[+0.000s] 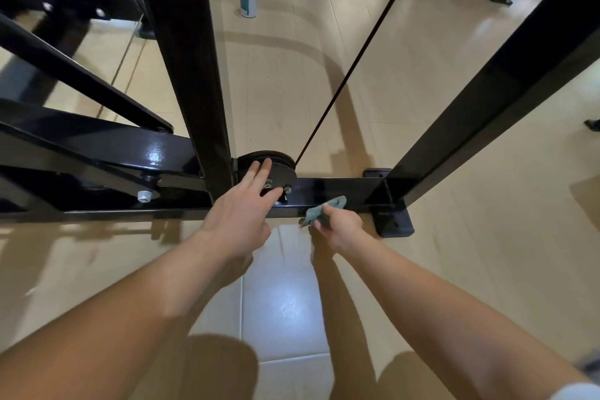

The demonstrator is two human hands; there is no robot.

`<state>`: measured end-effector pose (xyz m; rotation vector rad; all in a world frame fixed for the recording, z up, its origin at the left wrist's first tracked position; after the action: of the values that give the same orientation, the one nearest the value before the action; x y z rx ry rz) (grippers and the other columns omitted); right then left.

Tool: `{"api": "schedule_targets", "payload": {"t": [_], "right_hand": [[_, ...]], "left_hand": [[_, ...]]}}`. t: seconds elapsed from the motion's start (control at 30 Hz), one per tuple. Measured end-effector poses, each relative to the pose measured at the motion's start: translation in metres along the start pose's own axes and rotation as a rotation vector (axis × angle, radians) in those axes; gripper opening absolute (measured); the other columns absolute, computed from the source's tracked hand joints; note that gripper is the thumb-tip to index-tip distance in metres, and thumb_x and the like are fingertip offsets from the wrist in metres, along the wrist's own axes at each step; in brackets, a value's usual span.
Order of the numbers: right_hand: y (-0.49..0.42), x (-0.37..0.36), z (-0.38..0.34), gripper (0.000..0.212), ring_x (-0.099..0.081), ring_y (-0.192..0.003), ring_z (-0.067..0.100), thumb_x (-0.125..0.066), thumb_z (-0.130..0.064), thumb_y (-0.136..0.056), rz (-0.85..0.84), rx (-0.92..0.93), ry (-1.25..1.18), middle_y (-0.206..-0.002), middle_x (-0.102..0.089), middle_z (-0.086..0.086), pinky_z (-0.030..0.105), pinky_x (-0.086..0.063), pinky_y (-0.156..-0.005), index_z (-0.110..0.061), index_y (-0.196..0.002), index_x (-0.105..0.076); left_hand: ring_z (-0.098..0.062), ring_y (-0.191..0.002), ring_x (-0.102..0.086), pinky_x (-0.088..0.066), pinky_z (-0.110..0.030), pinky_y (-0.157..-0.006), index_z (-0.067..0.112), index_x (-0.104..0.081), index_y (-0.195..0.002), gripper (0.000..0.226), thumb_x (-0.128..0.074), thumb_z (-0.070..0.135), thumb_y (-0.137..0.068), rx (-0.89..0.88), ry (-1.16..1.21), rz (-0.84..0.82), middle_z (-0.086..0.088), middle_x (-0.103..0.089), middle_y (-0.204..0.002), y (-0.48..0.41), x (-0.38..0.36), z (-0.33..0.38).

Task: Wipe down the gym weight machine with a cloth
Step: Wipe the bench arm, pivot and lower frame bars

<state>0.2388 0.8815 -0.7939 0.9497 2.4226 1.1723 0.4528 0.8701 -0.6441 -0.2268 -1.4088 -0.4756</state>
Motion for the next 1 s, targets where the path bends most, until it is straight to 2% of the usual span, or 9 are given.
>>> {"api": "schedule_targets", "payload": {"t": [0.17,0.27,0.43,0.53,0.63,0.7,0.8,0.9,1.0], "right_hand": [[0.011,-0.057,0.043,0.037,-0.068,-0.101,0.037,-0.071,-0.004,-0.090,-0.183,-0.183,-0.091,-0.124,-0.061,0.023,0.034,-0.060,-0.055,-0.002,-0.125,-0.059],[0.025,-0.088,0.066,0.038,-0.069,-0.101,0.037,-0.068,-0.004,-0.091,-0.245,-0.237,-0.108,-0.123,-0.062,0.024,0.040,-0.063,-0.063,-0.002,-0.127,-0.056],[0.076,-0.142,0.094,0.038,-0.064,-0.110,0.036,-0.062,0.000,-0.095,-0.366,-0.334,-0.144,-0.130,-0.056,0.025,0.042,-0.063,-0.081,0.000,-0.131,-0.051],[0.102,-0.170,0.109,0.041,-0.064,-0.112,0.035,-0.060,0.000,-0.097,-0.431,-0.397,-0.186,-0.135,-0.054,0.024,0.042,-0.059,-0.092,0.000,-0.136,-0.047],[0.116,-0.187,0.119,0.040,-0.065,-0.111,0.032,-0.061,-0.004,-0.098,-0.474,-0.439,-0.193,-0.133,-0.057,0.022,0.038,-0.062,-0.084,-0.002,-0.136,-0.048],[0.120,-0.193,0.120,0.039,-0.065,-0.115,0.032,-0.062,-0.004,-0.097,-0.484,-0.450,-0.213,-0.131,-0.059,0.022,0.041,-0.060,-0.089,-0.001,-0.134,-0.050],[0.120,-0.188,0.116,0.039,-0.066,-0.106,0.032,-0.063,-0.004,-0.097,-0.426,-0.431,-0.214,-0.130,-0.059,0.021,0.041,-0.057,-0.095,-0.003,-0.134,-0.051],[0.103,-0.172,0.113,0.042,-0.061,-0.111,0.031,-0.065,-0.004,-0.095,-0.293,-0.351,-0.201,-0.133,-0.053,0.018,0.041,-0.058,-0.094,-0.006,-0.134,-0.050],[0.096,-0.166,0.114,0.041,-0.061,-0.115,0.030,-0.067,-0.006,-0.094,-0.235,-0.338,-0.209,-0.134,-0.054,0.016,0.040,-0.059,-0.092,-0.006,-0.132,-0.051]], "left_hand": [[-0.019,-0.154,-0.020,-0.042,-0.036,-0.113,0.032,-0.035,-0.154,0.063,-0.059,0.033,-0.097,-0.031,0.023,-0.064,0.001,-0.019,-0.167,0.023,-0.014,-0.015],[-0.017,-0.135,-0.048,-0.047,-0.035,-0.106,0.035,-0.043,-0.150,0.054,-0.056,0.037,-0.097,0.123,0.135,-0.240,0.007,-0.051,-0.146,0.047,-0.031,-0.045],[-0.014,-0.119,-0.059,-0.049,-0.033,-0.099,0.031,-0.053,-0.143,0.050,-0.060,0.039,-0.094,0.322,0.159,-0.460,0.009,-0.063,-0.134,0.103,-0.038,-0.099],[-0.011,-0.107,-0.065,-0.052,-0.032,-0.091,0.032,-0.068,-0.121,0.030,-0.062,0.038,-0.092,0.502,0.255,-0.258,0.012,-0.072,-0.112,0.125,-0.020,-0.135],[0.001,-0.074,-0.067,-0.050,-0.023,-0.064,0.028,-0.071,-0.087,0.008,-0.067,0.034,-0.091,0.736,0.535,0.156,0.012,-0.072,-0.081,0.147,0.007,-0.157],[-0.003,-0.073,-0.065,-0.048,-0.023,-0.065,0.024,-0.067,-0.092,0.013,-0.071,0.036,-0.089,0.872,0.695,0.452,0.010,-0.069,-0.083,0.155,0.027,-0.168],[-0.015,-0.089,-0.070,-0.056,-0.034,-0.084,0.027,-0.060,-0.107,0.038,-0.076,0.049,-0.080,0.980,1.013,0.728,0.009,-0.071,-0.091,0.152,0.043,-0.186],[-0.019,-0.090,-0.074,-0.058,-0.046,-0.091,0.026,-0.060,-0.111,0.049,-0.076,0.054,-0.073,0.957,1.128,0.804,0.005,-0.076,-0.088,0.144,0.048,-0.197],[-0.019,-0.080,-0.076,-0.061,-0.042,-0.088,0.013,-0.069,-0.106,0.030,-0.078,0.031,-0.085,0.949,1.171,0.824,-0.009,-0.076,-0.081,0.142,0.053,-0.193]]}}
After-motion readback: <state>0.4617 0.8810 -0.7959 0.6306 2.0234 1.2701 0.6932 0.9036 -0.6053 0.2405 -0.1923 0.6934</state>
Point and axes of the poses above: each hand's wrist, its own y-axis away from the middle knuckle, its own x-axis out of the back of the hand, z = x × y, the point moved 7 cm from there along -y, towards the middle knuckle
